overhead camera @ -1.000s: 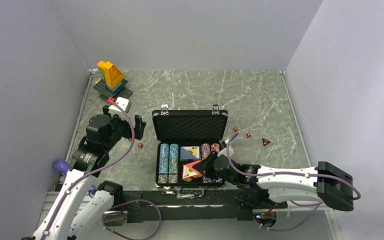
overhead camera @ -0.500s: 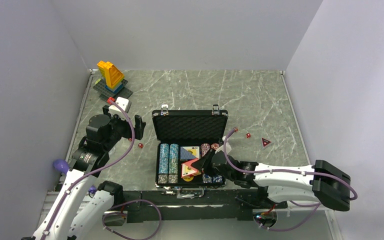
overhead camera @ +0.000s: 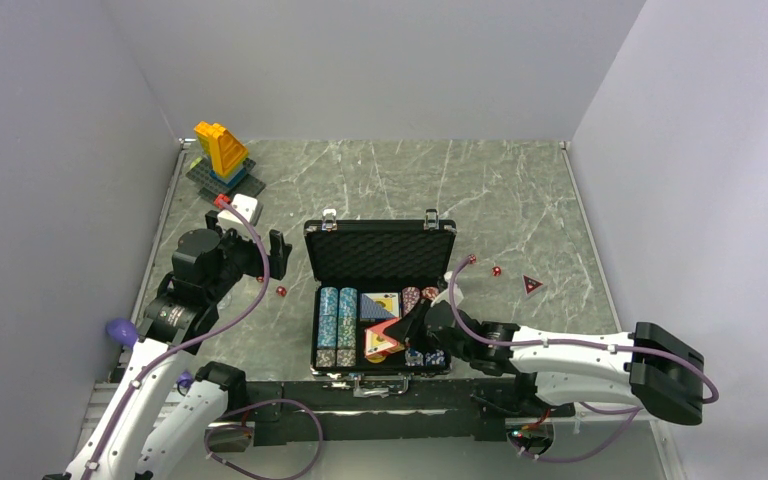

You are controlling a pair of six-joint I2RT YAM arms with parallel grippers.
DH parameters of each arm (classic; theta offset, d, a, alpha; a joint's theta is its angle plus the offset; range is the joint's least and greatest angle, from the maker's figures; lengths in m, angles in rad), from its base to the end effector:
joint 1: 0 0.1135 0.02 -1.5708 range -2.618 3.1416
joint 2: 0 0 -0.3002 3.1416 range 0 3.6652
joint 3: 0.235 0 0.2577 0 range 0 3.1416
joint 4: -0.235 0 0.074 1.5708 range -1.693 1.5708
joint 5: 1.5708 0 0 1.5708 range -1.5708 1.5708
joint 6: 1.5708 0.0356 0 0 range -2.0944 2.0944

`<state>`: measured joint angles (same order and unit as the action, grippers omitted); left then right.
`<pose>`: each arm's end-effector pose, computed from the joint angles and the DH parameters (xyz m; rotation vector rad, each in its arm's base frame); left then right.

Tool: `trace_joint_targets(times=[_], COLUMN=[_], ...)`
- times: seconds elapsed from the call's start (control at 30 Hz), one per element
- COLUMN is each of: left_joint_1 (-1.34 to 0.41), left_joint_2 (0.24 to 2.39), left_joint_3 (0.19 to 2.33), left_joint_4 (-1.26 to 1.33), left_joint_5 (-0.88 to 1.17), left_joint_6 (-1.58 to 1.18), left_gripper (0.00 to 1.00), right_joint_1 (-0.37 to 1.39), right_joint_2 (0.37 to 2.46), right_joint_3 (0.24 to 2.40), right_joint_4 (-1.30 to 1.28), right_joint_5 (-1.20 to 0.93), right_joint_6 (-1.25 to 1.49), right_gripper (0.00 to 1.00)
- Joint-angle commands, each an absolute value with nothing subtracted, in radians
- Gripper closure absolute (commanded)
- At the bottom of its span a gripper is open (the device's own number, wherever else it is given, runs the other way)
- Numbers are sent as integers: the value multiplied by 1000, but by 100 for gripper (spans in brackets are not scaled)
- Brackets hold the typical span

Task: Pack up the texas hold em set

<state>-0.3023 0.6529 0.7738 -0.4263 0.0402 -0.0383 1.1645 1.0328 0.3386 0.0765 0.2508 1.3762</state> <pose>0.1214 -0.0394 0.3527 0.2756 1.8646 -0.2716 0.0815 0.1670 0.1942 0.4109 2.3817 1.0993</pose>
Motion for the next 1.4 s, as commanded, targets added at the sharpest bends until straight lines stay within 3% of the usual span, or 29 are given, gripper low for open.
trace_joint_targets(times=[0.0, 0.47, 0.67, 1.03, 1.13, 1.37], left_joint_1=[-298, -299, -299, -299, -299, -298], left_joint_2=[652, 653, 652, 653, 653, 651], left_joint_3=[779, 778, 777, 778, 778, 779], left_joint_4=[-388, -388, -388, -388, -390, -391], left_joint_5=[57, 64, 64, 65, 66, 60], left_joint_6=[-37, -39, -38, -37, -35, -34], left_gripper=[0, 1, 1, 1, 1, 1], right_joint_1=[1169, 1189, 1189, 1188, 1188, 1194], right_joint_2=[1051, 1018, 1021, 1114, 1101, 1061], right_joint_3=[370, 384, 312, 374, 391, 448], right_joint_4=[66, 33, 147, 112, 65, -67], right_joint_5=[178, 179, 194, 191, 211, 253], right_joint_6=[1363, 1391, 1419, 1393, 1393, 1352], right_gripper=[100, 100, 100, 100, 87, 35])
